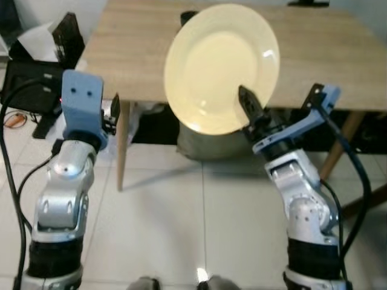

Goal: Setting the table

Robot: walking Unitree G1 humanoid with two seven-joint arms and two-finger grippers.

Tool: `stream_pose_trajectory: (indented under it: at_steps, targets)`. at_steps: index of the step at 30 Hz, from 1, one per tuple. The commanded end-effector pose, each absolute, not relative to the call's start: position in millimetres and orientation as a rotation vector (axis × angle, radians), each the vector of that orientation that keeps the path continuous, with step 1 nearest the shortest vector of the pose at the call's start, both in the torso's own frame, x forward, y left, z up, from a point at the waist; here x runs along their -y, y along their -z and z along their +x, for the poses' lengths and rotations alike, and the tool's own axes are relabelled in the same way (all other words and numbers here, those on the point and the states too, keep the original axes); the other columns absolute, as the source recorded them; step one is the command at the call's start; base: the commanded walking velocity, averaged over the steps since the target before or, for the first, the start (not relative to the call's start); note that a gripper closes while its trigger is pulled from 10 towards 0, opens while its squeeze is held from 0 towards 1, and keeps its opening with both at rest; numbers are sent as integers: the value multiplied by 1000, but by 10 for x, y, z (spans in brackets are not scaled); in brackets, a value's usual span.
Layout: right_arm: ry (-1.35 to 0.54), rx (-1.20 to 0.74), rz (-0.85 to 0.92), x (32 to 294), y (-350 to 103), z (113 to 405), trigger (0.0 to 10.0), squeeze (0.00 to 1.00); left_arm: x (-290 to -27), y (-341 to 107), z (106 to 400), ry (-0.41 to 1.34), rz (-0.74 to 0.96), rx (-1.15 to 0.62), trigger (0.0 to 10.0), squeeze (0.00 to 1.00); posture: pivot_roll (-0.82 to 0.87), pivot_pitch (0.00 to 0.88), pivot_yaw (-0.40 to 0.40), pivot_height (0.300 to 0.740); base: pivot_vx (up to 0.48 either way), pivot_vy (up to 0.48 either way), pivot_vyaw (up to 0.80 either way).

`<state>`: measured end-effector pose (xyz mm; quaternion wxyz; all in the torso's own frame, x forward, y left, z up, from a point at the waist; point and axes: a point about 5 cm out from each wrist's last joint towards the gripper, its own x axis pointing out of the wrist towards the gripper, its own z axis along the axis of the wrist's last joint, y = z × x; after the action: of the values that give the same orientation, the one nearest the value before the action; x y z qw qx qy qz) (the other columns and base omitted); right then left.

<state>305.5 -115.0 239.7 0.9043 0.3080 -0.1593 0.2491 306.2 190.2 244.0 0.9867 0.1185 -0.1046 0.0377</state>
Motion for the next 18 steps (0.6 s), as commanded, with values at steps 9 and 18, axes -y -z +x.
stream_pose_trajectory:
  at_steps: [9,18]
  targets:
    - [-671,309,662,1008,-2409,2947,10000,0,-1904,-2404,3060,-76,249,199,10000,0,-60,98,16,740,452,0,314]
    - [-553,292,713,1155,-2357,3056,10000,0,-1898,-2402,3055,-72,253,199,10000,0,-58,97,15,740,451,0,259]
